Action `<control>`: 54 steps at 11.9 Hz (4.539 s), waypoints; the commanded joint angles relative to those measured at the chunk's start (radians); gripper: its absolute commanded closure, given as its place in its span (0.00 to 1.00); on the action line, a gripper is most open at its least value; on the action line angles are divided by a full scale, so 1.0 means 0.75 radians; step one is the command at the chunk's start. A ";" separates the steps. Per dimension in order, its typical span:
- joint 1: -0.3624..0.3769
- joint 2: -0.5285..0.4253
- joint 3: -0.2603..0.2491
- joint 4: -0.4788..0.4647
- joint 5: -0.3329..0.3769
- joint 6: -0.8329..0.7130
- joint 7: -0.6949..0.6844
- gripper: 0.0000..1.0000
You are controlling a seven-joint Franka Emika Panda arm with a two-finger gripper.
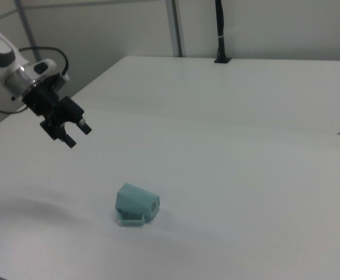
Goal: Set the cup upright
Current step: 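Move the gripper toward the teal cup lying on its side, then lower the open gripper over the cup's base end, then close the gripper on the cup's base wall, then rotate the gripper to tip the cup onto its base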
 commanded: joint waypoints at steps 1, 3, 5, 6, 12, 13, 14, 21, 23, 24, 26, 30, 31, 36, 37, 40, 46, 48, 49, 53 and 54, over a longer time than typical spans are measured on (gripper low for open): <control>0.113 0.129 -0.015 -0.056 -0.168 0.003 0.209 0.00; 0.165 0.233 -0.017 -0.056 -0.254 0.003 0.310 0.00; 0.169 0.317 -0.015 -0.072 -0.338 0.007 0.331 0.00; 0.167 0.348 -0.017 -0.081 -0.369 0.023 0.333 0.00; 0.091 0.405 -0.035 -0.154 -0.473 0.119 0.381 0.00; 0.075 0.409 -0.035 -0.173 -0.496 0.132 0.400 0.00; 0.063 0.413 -0.035 -0.181 -0.502 0.146 0.406 0.00; -0.015 0.413 -0.037 -0.259 -0.547 0.150 0.465 0.00; -0.025 0.413 -0.035 -0.261 -0.553 0.158 0.474 0.05; -0.038 0.413 -0.035 -0.263 -0.555 0.160 0.474 0.09; -0.058 0.415 -0.035 -0.265 -0.555 0.177 0.474 0.19; -0.077 0.418 -0.035 -0.287 -0.555 0.177 0.474 0.24; -0.077 0.418 -0.035 -0.297 -0.555 0.177 0.474 0.25; -0.089 0.424 -0.035 -0.332 -0.598 0.209 0.496 0.70; -0.093 0.430 -0.035 -0.330 -0.608 0.216 0.504 0.85; -0.093 0.434 -0.035 -0.332 -0.607 0.218 0.504 1.00; -0.097 0.383 -0.035 -0.324 -0.598 0.218 0.498 1.00; -0.107 0.336 -0.037 -0.322 -0.588 0.240 0.494 1.00; -0.111 0.309 -0.037 -0.322 -0.584 0.264 0.494 1.00; -0.162 0.160 -0.037 -0.326 -0.493 0.354 0.492 1.00; -0.195 0.099 -0.039 -0.330 -0.441 0.417 0.476 1.00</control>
